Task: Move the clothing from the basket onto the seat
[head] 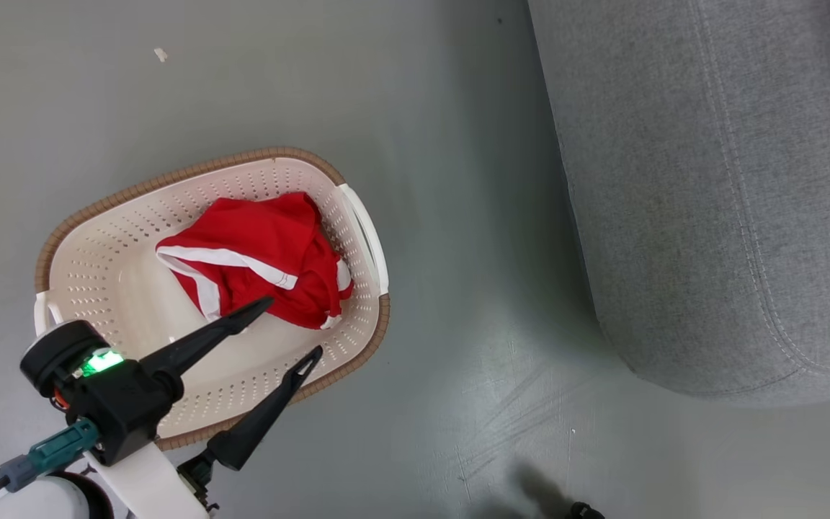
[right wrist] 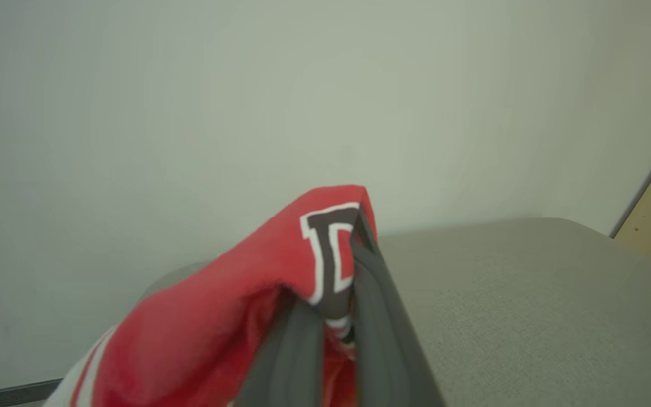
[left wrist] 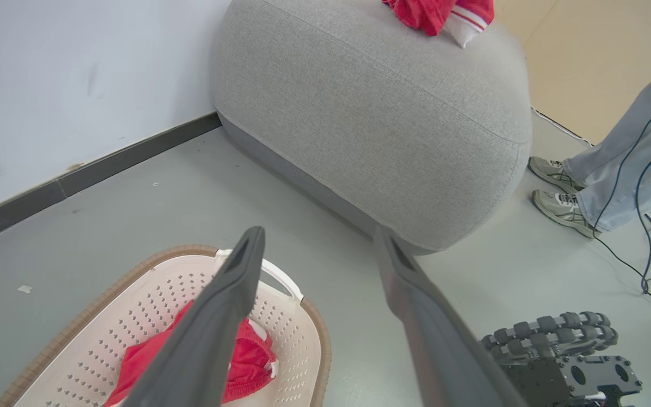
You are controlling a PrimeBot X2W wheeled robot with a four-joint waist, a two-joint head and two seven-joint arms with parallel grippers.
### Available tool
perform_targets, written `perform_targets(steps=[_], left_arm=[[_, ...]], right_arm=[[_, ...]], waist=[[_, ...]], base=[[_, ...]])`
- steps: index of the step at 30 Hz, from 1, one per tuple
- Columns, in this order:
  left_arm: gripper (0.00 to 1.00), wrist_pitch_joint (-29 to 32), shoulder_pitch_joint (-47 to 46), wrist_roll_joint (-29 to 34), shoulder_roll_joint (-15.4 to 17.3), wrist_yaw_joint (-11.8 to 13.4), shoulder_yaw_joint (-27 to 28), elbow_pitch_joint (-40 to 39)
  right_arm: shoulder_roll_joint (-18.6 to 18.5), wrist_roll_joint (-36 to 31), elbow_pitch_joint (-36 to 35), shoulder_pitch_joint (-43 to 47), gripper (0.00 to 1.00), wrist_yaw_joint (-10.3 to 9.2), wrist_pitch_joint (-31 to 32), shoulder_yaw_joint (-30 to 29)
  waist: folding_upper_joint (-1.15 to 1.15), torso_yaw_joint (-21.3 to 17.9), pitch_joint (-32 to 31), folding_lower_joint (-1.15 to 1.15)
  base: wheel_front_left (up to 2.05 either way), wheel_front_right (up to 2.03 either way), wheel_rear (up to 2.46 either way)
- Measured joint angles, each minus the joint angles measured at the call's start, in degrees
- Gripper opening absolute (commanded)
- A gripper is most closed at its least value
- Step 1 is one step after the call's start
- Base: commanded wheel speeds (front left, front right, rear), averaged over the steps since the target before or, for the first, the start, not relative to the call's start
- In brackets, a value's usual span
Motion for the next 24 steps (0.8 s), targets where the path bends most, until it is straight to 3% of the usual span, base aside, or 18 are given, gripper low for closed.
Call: perform_targets(steps=[8,24], left_arm=[[1.0,-0.34,-0.01,0.0,1.81,-0.01,1.69,-0.89],[1.0,-2.19,0.11,-0.53,3.61,-0.51,3.43,-0.68]], right_arm=[[4.17,-1.23,4.26,1.01,0.0,0.0,0.01,-1.56],[7.56,-4.02,11.55,2.34,0.0,0.0,2.66,2.85]], waist=[[0.0,-0.29,2.66,0.0],[0.0,-1.09,3.69,0.0]], base=[[0.0,0.0,0.0],[0.0,0.0,0.0]])
